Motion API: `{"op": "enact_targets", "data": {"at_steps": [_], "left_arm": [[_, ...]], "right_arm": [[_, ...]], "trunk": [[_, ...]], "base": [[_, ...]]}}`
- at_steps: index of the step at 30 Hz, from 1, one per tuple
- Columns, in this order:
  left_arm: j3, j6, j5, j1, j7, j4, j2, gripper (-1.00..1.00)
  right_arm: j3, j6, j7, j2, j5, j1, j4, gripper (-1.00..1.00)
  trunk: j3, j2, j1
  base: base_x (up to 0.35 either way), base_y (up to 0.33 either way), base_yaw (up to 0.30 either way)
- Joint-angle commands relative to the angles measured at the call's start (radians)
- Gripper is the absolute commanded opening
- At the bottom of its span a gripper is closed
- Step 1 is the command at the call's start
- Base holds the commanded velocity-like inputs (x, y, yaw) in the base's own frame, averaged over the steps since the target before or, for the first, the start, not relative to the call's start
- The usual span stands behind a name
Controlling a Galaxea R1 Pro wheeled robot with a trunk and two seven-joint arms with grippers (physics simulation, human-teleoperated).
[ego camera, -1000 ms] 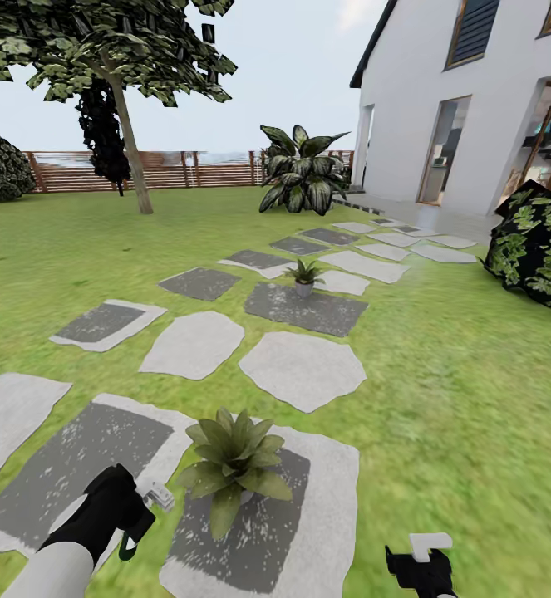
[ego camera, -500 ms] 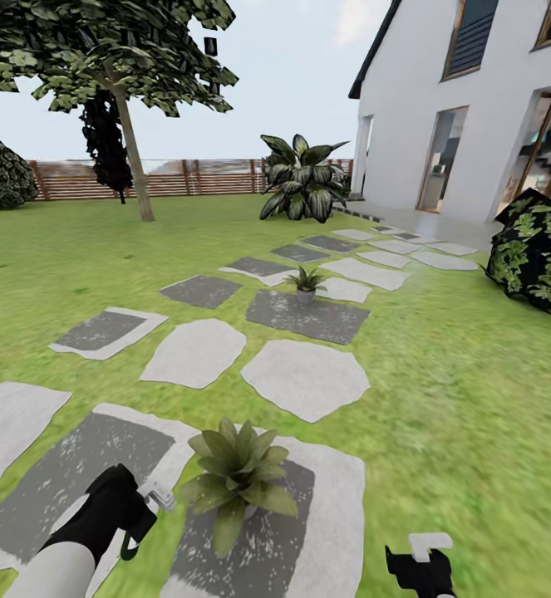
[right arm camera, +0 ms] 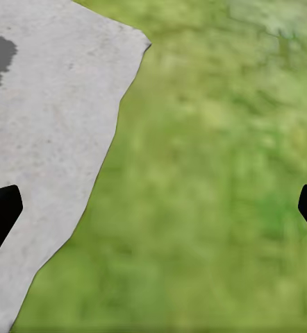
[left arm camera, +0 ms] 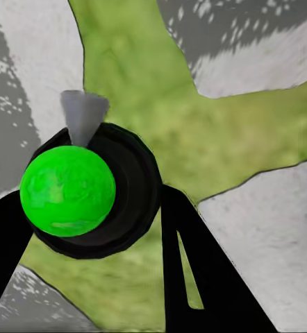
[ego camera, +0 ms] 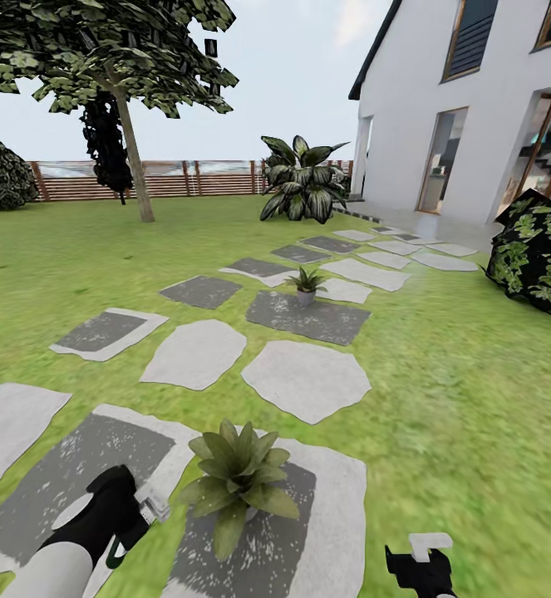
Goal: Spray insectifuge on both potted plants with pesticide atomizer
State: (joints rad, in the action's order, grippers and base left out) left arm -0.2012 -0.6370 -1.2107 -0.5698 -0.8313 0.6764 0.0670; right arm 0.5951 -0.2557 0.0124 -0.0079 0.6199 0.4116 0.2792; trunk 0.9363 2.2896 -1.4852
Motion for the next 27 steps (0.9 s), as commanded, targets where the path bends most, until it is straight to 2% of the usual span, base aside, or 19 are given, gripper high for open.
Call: {"op": "enact_targets", "data": {"at_steps": [1, 6, 15, 23, 24, 27], "left_arm": [[-0.003, -0.003, -0.008, 0.0, -0.012, 0.0, 0.005, -1.0], [-0.008, -0.002, -0.01, 0.002, -0.019, -0.005, 0.024, -1.0], [-0.013, 0.004, 0.001, 0.001, -0.025, -0.003, 0.022, -1.0], [-0.002, 0.019, -0.009, -0.005, -0.129, 0.014, 0.025, -1.0], [0.001, 0.035, -0.01, -0.002, -0.135, 0.02, 0.025, -1.0], [0.0, 0.186, -0.013, 0.001, -0.138, 0.025, 0.025, -1.0]], "right_arm": [[0.008, -0.005, 0.001, 0.0, 0.011, 0.001, -0.002, 1.0], [0.008, -0.005, 0.001, 0.0, 0.011, 0.001, -0.002, 1.0], [0.007, -0.005, 0.001, 0.0, 0.012, 0.001, -0.002, 1.0], [0.007, -0.005, 0.001, 0.0, 0.012, 0.001, -0.003, 1.0], [0.007, -0.005, 0.001, 0.0, 0.012, 0.001, -0.003, 1.0], [0.006, -0.005, 0.001, 0.0, 0.012, 0.001, -0.003, 1.0]], "trunk": [[0.001, 0.0, 0.0], [0.001, 0.0, 0.0], [0.001, 0.0, 0.0], [0.001, 0.0, 0.0], [0.001, 0.0, 0.0], [0.001, 0.0, 0.0]], "base": [[0.0, 0.0, 0.0], [0.0, 0.0, 0.0], [0.247, 0.075, 0.0], [0.09, 0.027, 0.0], [0.003, 0.001, 0.0], [0.001, 0.0, 0.0]]}}
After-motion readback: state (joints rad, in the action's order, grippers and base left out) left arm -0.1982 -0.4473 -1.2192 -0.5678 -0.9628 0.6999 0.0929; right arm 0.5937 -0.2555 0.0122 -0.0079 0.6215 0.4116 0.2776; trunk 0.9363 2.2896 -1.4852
